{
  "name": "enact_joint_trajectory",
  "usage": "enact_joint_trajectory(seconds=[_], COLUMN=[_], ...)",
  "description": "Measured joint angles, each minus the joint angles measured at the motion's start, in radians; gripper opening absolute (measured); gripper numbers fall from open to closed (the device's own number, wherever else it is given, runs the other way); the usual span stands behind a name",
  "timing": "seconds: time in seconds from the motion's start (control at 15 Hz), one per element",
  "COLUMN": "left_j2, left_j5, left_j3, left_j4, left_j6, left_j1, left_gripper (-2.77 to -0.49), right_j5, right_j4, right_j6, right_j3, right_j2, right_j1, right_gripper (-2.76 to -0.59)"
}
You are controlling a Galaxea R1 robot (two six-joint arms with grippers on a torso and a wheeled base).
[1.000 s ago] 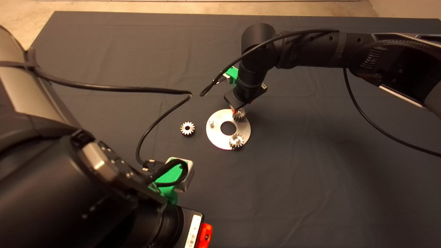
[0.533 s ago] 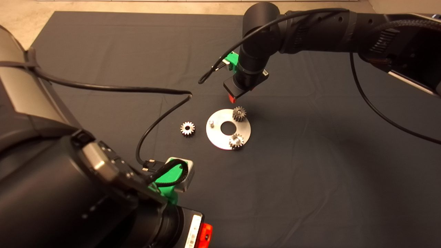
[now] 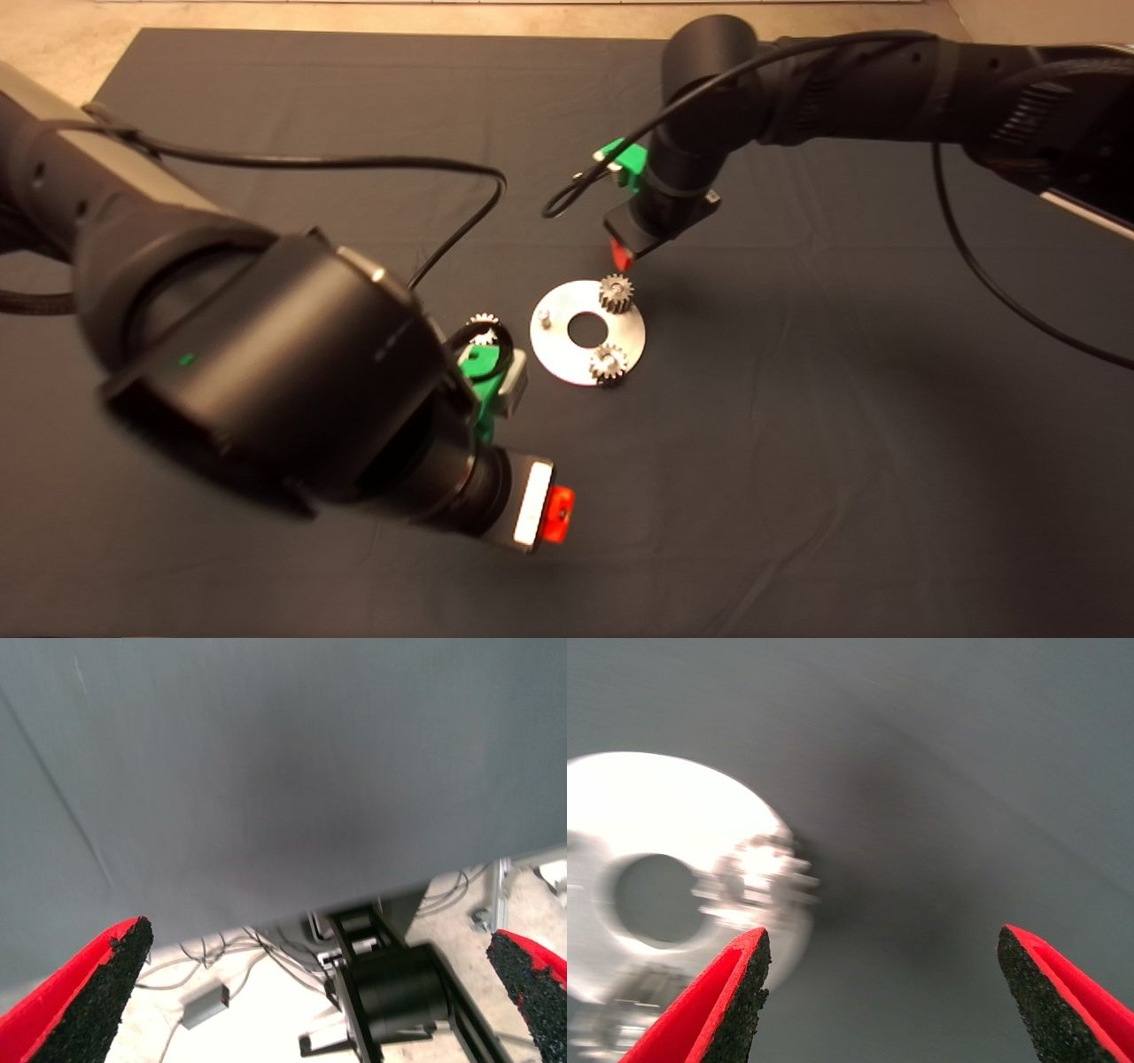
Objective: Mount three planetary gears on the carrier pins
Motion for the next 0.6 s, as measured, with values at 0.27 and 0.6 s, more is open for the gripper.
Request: enact_joint_trajectory(seconds=[0.27, 0.6], left_j2=[0.000, 0.000], left_j5=[0.000, 0.000], left_j3=[-0.171, -0.232], left_j4=[0.002, 0.004], left_j6=[0.148, 0.200], left_j1=[0.000, 0.000], left_gripper=[-0.49, -0.49], right_j5=[-0.008, -0.007], right_j4=[0.037, 0.106], right_j6=[0.015, 0.052], right_j3=[0.101, 0.245], right_j2=[-0.171, -0.261], right_j1=[0.030, 0.053], right_gripper=[-1.47, -1.47])
